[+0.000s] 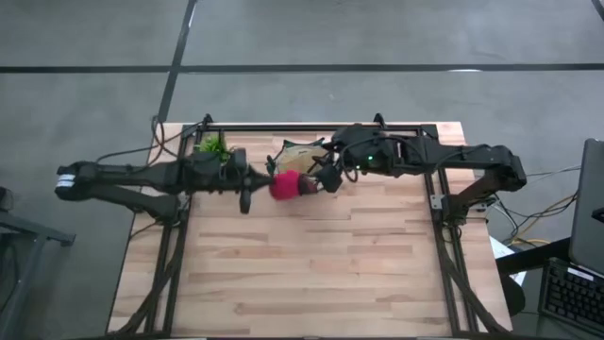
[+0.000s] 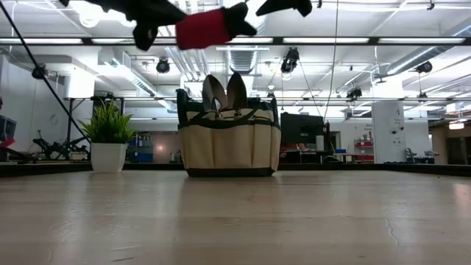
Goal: Pick & Place Garden tools in Gardening bag
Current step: Put the red gloves into the brown gardening bag
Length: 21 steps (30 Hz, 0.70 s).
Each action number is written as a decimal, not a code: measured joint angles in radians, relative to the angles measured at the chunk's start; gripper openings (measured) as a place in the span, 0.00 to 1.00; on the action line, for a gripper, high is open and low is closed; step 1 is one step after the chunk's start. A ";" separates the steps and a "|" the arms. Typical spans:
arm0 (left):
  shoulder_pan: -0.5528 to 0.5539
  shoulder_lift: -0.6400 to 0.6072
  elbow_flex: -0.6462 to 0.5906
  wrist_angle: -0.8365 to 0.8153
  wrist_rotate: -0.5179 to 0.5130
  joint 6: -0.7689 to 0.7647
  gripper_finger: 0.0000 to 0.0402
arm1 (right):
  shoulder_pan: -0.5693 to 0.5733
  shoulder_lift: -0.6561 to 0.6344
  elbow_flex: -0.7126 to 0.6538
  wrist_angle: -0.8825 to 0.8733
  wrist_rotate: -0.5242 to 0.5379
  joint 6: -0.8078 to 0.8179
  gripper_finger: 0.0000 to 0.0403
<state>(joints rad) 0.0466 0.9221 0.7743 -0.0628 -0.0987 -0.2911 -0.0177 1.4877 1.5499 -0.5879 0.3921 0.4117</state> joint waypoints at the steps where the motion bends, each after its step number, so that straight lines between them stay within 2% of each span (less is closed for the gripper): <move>1: 0.020 0.005 0.018 -0.001 -0.013 0.031 0.00 | 0.000 -0.006 0.000 0.001 0.001 0.000 0.50; 5: 0.113 0.037 0.080 -0.007 -0.034 0.137 0.00 | 0.000 -0.021 0.000 0.000 0.005 -0.006 0.50; 11: 0.237 0.110 0.151 -0.008 -0.017 0.143 0.00 | 0.000 -0.019 0.000 -0.001 0.004 -0.011 0.50; 18: 0.260 0.198 0.198 -0.022 0.027 0.160 0.01 | 0.000 -0.011 0.000 -0.001 0.003 -0.011 0.50; 21: 0.260 0.222 0.207 -0.039 -0.025 0.118 0.02 | 0.000 -0.011 0.000 -0.002 0.003 -0.011 0.50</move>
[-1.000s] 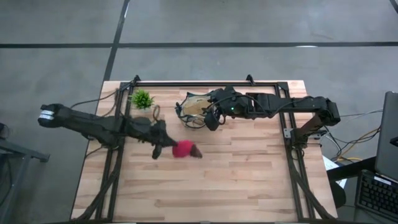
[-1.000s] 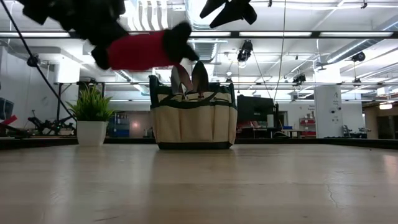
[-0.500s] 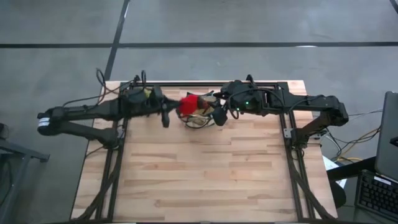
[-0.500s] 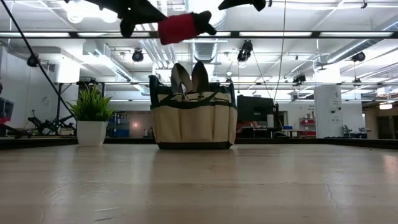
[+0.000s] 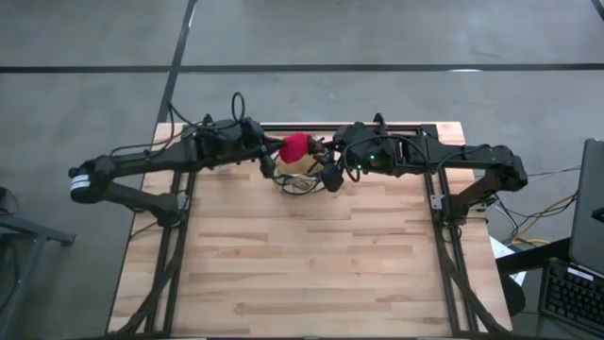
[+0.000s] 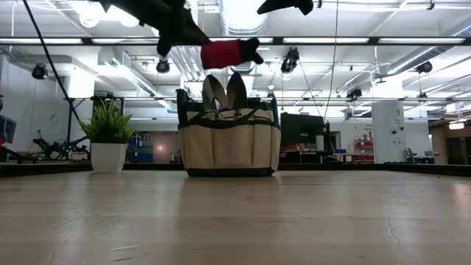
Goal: Pick & Place Garden tools in Gardening bag
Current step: Put the red gloves into the brown gardening bag, then return to Home Position
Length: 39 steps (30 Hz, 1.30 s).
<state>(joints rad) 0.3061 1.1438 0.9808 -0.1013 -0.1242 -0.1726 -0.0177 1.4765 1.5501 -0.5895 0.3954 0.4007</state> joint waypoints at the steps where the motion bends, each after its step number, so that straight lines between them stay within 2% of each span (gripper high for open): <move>1: 0.001 0.005 0.003 -0.007 -0.035 -0.036 0.03 | 0.000 0.000 0.000 -0.001 0.000 0.000 0.50; 4: 0.008 0.015 0.008 -0.008 -0.079 -0.088 0.07 | 0.000 0.000 0.000 -0.001 0.000 0.000 0.50; 12: 0.009 0.041 0.009 -0.007 0.078 -0.088 0.16 | -0.002 -0.001 0.000 -0.002 0.000 -0.014 0.50; 25: 0.009 -0.028 0.017 -0.004 0.084 -0.148 0.18 | -0.003 -0.002 -0.008 -0.003 0.018 -0.014 0.50; 29: 0.009 -0.057 0.015 -0.051 0.102 -0.170 0.18 | -0.002 0.001 -0.030 -0.010 0.018 0.008 0.49; 32: 0.006 -0.085 0.014 -0.093 0.142 -0.190 0.15 | -0.002 -0.003 -0.032 -0.004 -0.045 0.023 0.40; 35: -0.010 -0.117 0.012 -0.105 0.182 -0.166 0.05 | -0.002 -0.015 -0.033 -0.002 -0.126 -0.012 0.22; 37: -0.017 -0.143 0.012 -0.098 0.215 -0.153 0.02 | -0.002 -0.025 -0.040 -0.002 -0.138 -0.038 0.08; 39: -0.023 -0.172 0.011 -0.102 0.220 -0.156 0.01 | -0.002 -0.041 -0.057 0.001 -0.143 -0.050 0.05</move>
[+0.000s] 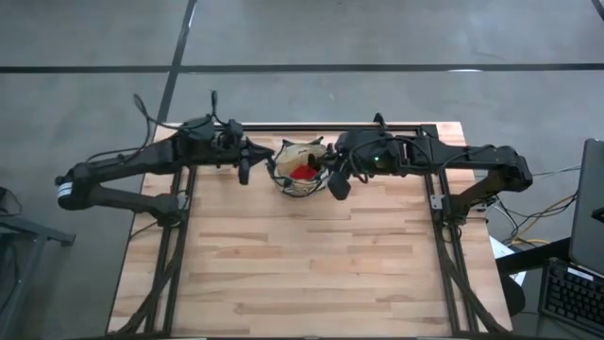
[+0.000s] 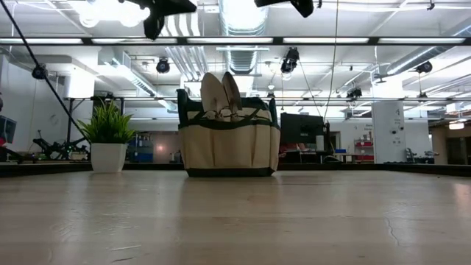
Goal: Pick & Place Garden tools in Gardening bag
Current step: Return to Home Position
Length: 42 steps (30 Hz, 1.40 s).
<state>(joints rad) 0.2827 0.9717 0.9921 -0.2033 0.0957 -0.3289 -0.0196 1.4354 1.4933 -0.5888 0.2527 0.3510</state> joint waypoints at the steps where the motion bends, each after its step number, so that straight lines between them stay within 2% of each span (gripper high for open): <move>1: -0.003 -0.015 -0.001 0.001 0.000 -0.008 0.01 | 0.000 -0.013 -0.010 0.005 0.000 0.000 0.04; 5: -0.007 -0.083 -0.011 0.002 -0.008 -0.046 0.01 | 0.002 -0.078 -0.073 0.038 0.001 0.005 0.02; 9: -0.009 -0.155 -0.019 -0.042 0.035 -0.057 0.01 | 0.007 -0.163 -0.153 0.066 0.008 0.018 0.02; 12: -0.012 -0.213 -0.039 -0.054 0.043 -0.074 0.01 | 0.007 -0.244 -0.246 0.145 0.009 0.038 0.02; 16: -0.012 -0.305 -0.087 -0.053 -0.034 -0.114 0.01 | 0.006 -0.372 -0.392 0.275 0.018 0.081 0.02; 18: -0.011 -0.352 -0.117 -0.051 -0.057 -0.126 0.01 | 0.006 -0.435 -0.458 0.287 0.063 0.111 0.02; 22: -0.012 -0.427 -0.175 -0.156 -0.060 -0.041 0.01 | 0.006 -0.561 -0.561 0.203 0.084 0.025 0.02; 26: -0.012 -0.478 -0.238 -0.262 -0.078 0.003 0.01 | 0.014 -0.663 -0.683 0.234 0.066 0.070 0.02; 30: -0.012 -0.528 -0.330 -0.167 -0.084 0.065 0.01 | 0.012 -0.750 -0.804 0.287 0.067 0.081 0.02; 32: -0.012 -0.556 -0.385 -0.087 -0.055 0.088 0.01 | 0.013 -0.789 -0.862 0.313 0.057 0.092 0.02; 35: -0.012 -0.600 -0.470 0.012 -0.030 0.102 0.01 | 0.013 -0.837 -0.936 0.347 0.003 0.095 0.02; 38: -0.012 -0.643 -0.546 0.030 -0.038 0.065 0.01 | 0.013 -0.880 -0.997 0.325 -0.045 0.095 0.02; 42: -0.012 -0.687 -0.639 0.030 -0.045 0.037 0.01 | 0.013 -0.904 -1.092 0.379 -0.048 0.111 0.02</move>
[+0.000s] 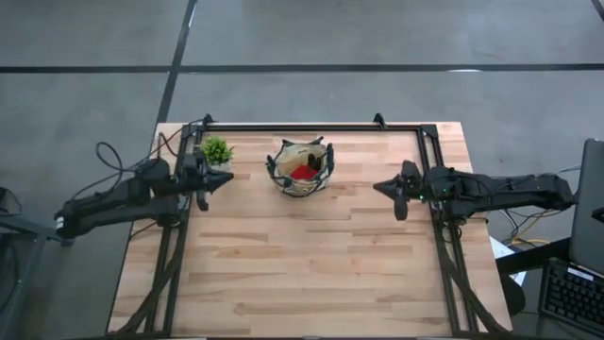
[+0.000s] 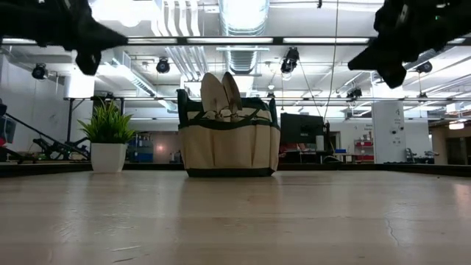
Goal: Pick & Place Garden tools in Gardening bag
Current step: Return to Home Position
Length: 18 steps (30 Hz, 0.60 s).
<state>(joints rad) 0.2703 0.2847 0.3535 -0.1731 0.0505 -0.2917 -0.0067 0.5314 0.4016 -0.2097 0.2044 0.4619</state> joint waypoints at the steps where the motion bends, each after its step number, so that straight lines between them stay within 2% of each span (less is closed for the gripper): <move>1: 0.000 -0.011 -0.017 0.006 0.000 -0.005 0.01 | 0.000 -0.006 -0.023 0.041 0.000 -0.005 0.02; 9: 0.000 -0.133 -0.118 0.050 -0.053 0.009 0.01 | 0.000 -0.077 -0.225 0.475 -0.020 -0.077 0.02; 12: 0.000 -0.195 -0.184 0.072 -0.069 0.000 0.01 | 0.000 -0.110 -0.262 0.480 -0.051 -0.098 0.02; 18: 0.000 -0.263 -0.301 0.228 -0.084 -0.014 0.01 | 0.000 -0.148 -0.324 0.483 -0.076 -0.168 0.02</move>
<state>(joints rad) 0.2703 0.0215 0.0522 0.0551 -0.0338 -0.3056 -0.0067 0.3834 0.0777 0.2729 0.1283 0.2942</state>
